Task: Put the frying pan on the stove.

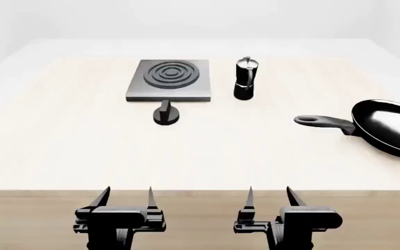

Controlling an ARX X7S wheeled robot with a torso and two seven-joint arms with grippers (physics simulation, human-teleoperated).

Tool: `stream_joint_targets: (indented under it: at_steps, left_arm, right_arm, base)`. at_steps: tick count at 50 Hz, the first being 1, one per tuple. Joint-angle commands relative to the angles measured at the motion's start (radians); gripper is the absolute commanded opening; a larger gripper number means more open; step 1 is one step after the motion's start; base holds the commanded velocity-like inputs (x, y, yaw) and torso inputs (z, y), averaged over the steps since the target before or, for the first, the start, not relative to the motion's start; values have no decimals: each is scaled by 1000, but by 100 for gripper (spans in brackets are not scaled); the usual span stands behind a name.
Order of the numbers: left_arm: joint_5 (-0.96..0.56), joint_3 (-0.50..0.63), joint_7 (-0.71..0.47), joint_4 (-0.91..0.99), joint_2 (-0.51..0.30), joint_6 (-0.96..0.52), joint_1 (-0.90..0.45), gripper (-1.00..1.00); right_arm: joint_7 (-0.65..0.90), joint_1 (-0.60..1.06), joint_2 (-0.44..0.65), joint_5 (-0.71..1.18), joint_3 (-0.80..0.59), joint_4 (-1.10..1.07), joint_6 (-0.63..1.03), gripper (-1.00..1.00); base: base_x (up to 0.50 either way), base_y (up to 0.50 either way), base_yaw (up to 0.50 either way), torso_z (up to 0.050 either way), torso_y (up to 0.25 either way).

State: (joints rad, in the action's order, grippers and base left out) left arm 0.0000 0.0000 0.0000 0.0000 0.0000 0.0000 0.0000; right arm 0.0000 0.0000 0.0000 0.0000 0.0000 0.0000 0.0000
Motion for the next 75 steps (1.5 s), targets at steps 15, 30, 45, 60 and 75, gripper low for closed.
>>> stream_joint_targets:
  at_steps: [15, 30, 45, 60, 75]
  left_arm:
    - [34, 90, -64, 307, -66, -155, 61, 100]
    - [1, 84, -83, 342, -98, -168, 64, 100]
    - [-13, 105, -98, 355, -116, -153, 82, 100]
    - [-24, 123, -116, 370, -133, -150, 97, 100]
    - [-32, 142, -127, 365, -144, -141, 101, 100]
  right_arm:
    - [76, -52, 63, 92, -65, -307, 142, 100]
    - [104, -52, 89, 93, -105, -383, 182, 100]
    - [149, -45, 107, 57, -136, -385, 163, 100]
    - [172, -59, 129, 71, -147, -431, 168, 100]
    - [185, -56, 144, 86, -154, -414, 156, 100]
  base:
    - [0, 0, 0, 0, 0]
    - [172, 0, 0, 0, 0]
    - [233, 0, 0, 0, 0]
    - [334, 0, 0, 0, 0]
    - [344, 0, 0, 0, 0]
